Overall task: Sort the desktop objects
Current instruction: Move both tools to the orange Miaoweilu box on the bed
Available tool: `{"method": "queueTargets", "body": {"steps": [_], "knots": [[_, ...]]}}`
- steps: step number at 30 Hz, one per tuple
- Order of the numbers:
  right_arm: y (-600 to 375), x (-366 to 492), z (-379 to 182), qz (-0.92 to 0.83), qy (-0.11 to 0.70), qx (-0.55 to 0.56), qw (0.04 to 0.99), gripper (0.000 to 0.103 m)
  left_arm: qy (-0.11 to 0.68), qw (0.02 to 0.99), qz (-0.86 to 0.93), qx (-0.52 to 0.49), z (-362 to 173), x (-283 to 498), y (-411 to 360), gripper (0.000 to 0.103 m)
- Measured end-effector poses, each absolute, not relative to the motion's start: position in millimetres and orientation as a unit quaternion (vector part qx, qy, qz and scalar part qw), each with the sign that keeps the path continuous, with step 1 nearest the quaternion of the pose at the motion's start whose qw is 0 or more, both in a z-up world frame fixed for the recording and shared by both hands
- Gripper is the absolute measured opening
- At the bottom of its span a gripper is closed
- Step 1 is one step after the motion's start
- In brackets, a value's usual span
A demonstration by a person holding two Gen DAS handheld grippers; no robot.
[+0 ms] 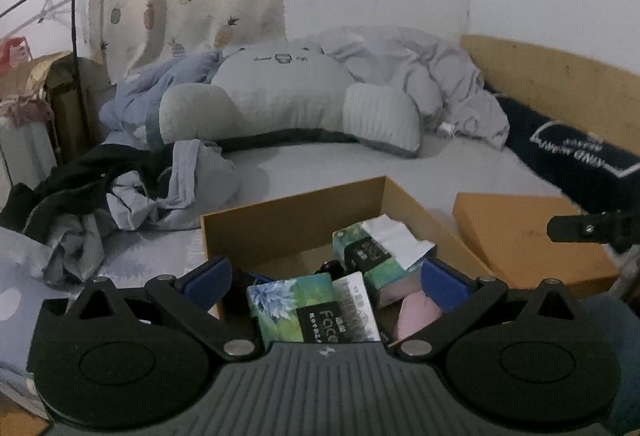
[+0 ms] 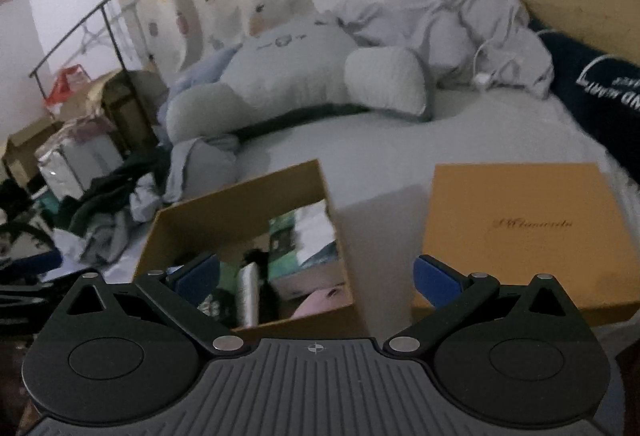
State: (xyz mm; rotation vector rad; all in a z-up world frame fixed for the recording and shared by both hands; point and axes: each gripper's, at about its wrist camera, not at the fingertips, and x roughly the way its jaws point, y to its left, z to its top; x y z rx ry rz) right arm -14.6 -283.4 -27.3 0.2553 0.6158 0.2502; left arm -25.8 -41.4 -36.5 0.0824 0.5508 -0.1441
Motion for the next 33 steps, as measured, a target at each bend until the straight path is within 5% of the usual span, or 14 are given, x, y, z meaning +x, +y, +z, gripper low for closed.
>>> {"method": "queueTargets", "body": {"steps": [33], "knots": [[-382, -10, -40, 0.021, 0.299, 0.157, 0.941, 0.103, 0.279, 0.942, -0.160, 0.095, -27, 22, -148, 0.103]]}}
